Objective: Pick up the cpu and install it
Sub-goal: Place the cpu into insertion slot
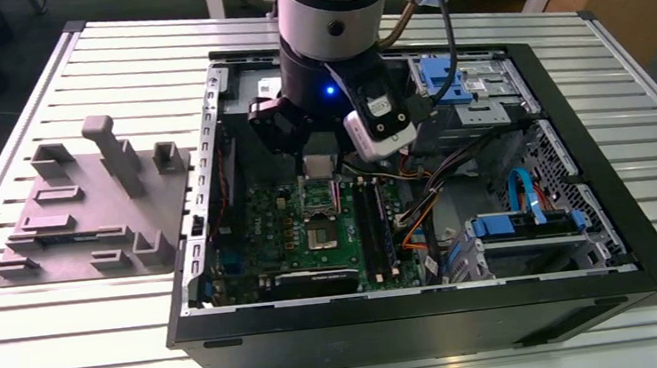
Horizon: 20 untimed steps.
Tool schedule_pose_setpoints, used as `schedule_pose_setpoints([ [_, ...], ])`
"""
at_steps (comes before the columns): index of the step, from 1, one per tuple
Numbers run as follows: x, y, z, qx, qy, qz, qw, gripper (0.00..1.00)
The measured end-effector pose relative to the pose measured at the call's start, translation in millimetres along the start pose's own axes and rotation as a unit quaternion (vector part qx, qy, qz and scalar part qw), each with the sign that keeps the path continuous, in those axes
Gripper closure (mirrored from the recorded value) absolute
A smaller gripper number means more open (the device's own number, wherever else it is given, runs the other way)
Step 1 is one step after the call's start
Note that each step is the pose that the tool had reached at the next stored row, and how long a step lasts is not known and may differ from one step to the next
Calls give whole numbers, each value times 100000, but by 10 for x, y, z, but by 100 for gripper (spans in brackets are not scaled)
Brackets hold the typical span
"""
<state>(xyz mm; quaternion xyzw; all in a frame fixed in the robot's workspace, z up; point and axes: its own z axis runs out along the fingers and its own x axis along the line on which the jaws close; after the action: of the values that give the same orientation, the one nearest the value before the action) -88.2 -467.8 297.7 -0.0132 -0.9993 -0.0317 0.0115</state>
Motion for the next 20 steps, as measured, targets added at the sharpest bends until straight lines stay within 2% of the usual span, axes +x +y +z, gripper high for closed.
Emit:
schedule_pose_setpoints([
  [6,0,-1,12,-5,-3,0,100000,53],
  [12,-1,-2,25,149,-11,2,100000,53],
  [17,-1,-14,30,526,-20,16,99999,53],
  [20,-3,-17,47,573,-22,14,99998,53],
])
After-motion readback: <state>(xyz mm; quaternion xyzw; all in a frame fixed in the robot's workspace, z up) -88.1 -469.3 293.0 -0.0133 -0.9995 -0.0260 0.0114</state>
